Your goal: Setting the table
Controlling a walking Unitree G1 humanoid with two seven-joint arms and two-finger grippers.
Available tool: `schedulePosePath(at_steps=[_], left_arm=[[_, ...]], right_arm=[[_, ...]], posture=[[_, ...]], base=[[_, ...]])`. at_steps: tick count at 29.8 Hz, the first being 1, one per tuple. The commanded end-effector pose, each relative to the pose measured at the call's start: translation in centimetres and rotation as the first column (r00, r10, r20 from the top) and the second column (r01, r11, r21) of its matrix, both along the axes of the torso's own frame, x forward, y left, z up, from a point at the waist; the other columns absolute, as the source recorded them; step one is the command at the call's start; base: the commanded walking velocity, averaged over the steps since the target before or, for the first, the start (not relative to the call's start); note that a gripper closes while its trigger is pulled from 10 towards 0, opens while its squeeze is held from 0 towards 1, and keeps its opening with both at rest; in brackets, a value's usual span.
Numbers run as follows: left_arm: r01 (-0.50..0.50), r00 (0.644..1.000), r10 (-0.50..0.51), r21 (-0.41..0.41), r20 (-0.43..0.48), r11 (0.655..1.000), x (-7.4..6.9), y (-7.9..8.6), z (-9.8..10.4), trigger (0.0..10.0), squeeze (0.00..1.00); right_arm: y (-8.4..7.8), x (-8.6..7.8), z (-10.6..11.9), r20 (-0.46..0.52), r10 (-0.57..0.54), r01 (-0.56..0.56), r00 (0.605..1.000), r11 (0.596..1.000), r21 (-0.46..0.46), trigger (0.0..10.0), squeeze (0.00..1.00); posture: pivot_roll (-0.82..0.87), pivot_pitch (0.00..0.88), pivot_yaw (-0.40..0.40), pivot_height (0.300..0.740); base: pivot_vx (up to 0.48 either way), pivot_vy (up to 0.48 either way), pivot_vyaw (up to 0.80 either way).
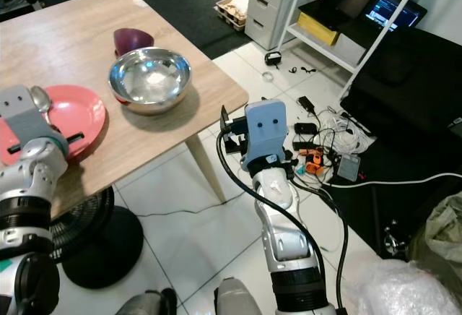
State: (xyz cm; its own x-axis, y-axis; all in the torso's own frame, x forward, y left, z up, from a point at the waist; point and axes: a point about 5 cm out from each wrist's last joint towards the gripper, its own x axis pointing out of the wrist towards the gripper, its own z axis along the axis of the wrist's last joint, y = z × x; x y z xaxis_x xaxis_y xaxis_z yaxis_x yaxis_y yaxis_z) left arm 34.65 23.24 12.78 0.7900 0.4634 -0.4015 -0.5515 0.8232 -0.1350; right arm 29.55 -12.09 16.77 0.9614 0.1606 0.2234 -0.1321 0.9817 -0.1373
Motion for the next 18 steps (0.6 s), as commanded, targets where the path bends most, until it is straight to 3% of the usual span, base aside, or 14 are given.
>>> schedulePosePath(at_steps=[1, 2, 3, 5, 7, 8, 10, 11, 12, 15, 16, 18], left_arm=[[0.044, 0.995, -0.048, -0.047, -0.085, 0.998, -0.9, -1.4, -2.4, 0.0, 0.0], [0.073, 0.994, -0.077, -0.049, -0.083, 0.996, -0.9, -2.4, -2.5, 0.0, 0.0], [0.073, 0.994, -0.077, -0.049, -0.083, 0.996, -0.9, -2.4, -2.5, 0.0, 0.0], [0.113, 0.992, -0.111, 0.034, -0.061, 0.993, -1.0, -3.7, -2.2, 0.0, 0.0], [0.113, 0.992, -0.111, 0.034, -0.061, 0.993, -1.0, -3.7, -2.2, 0.0, 0.0], [0.119, 0.993, -0.115, 0.128, -0.041, 0.985, -1.1, -3.9, -1.6, 3.1, 0.0], [0.119, 0.993, -0.115, 0.128, -0.041, 0.985, -1.1, -3.9, -1.6, 3.1, 0.0], [0.122, 0.992, -0.125, 0.243, -0.003, 0.962, -1.1, -4.1, -0.7, 10.0, 0.0], [0.127, 0.985, -0.161, 0.361, 0.065, 0.924, -1.1, -4.4, 0.7, 10.0, 0.0], [0.127, 0.985, -0.161, 0.361, 0.065, 0.924, -1.1, -4.4, 0.7, 10.0, 0.0], [0.129, 0.972, -0.199, 0.433, 0.121, 0.892, -1.2, -4.7, 1.9, 10.0, 0.0], [0.129, 0.972, -0.199, 0.433, 0.121, 0.892, -1.2, -4.7, 1.9, 10.0, 0.0]], right_arm=[[-0.1, -0.1, -0.2, -0.017, -0.003, 0.003, 1.0, 1.0, 0.007, 10.0, 0.0], [-0.1, 0.0, -0.2, -0.016, -0.004, 0.004, 1.0, 1.0, 0.007, 10.0, 0.0], [-0.1, 0.0, -0.2, -0.016, -0.004, 0.004, 1.0, 1.0, 0.007, 10.0, 0.0], [-0.2, 0.0, -0.1, -0.014, -0.006, 0.006, 1.0, 1.0, 0.007, 10.0, 0.0], [-0.2, 0.0, -0.1, -0.014, -0.006, 0.006, 1.0, 1.0, 0.007, 10.0, 0.0], [-0.2, 0.0, -0.1, -0.015, -0.006, 0.006, 1.0, 1.0, 0.006, 10.0, 0.0], [-0.2, 0.0, -0.1, -0.015, -0.006, 0.006, 1.0, 1.0, 0.006, 10.0, 0.0], [-0.3, 0.0, -0.1, -0.015, -0.006, 0.006, 1.0, 1.0, 0.006, 10.0, 0.0], [-0.2, 0.0, -0.1, -0.015, -0.005, 0.005, 1.0, 1.0, 0.008, 10.0, 0.0], [-0.2, 0.0, -0.1, -0.015, -0.005, 0.005, 1.0, 1.0, 0.008, 10.0, 0.0], [-0.2, 0.1, -0.1, -0.013, -0.003, 0.004, 1.0, 1.0, 0.01, 10.0, 0.0], [-0.2, 0.1, -0.1, -0.013, -0.003, 0.004, 1.0, 1.0, 0.01, 10.0, 0.0]], posture=[[-0.14, 0.09, 0.06, 0.74], [-0.14, 0.091, 0.06, 0.74], [-0.14, 0.091, 0.06, 0.74], [-0.14, 0.09, 0.058, 0.74], [-0.14, 0.09, 0.058, 0.74], [-0.14, 0.09, 0.056, 0.74], [-0.14, 0.09, 0.056, 0.74], [-0.14, 0.088, 0.055, 0.74], [-0.13, 0.085, 0.053, 0.74], [-0.13, 0.085, 0.053, 0.74], [-0.13, 0.085, 0.053, 0.74], [-0.13, 0.085, 0.053, 0.74]], base=[[0.0, 0.0, 0.0], [0.0, 0.0, 0.0], [0.0, 0.0, 0.0], [0.0, 0.0, 0.0], [0.0, 0.0, 0.0], [0.0, 0.0, 0.0], [0.0, 0.0, 0.0], [0.0, 0.0, 0.0], [0.0, 0.0, 0.0], [0.0, 0.0, 0.0], [0.0, 0.0, 0.0], [0.0, 0.0, 0.0]])
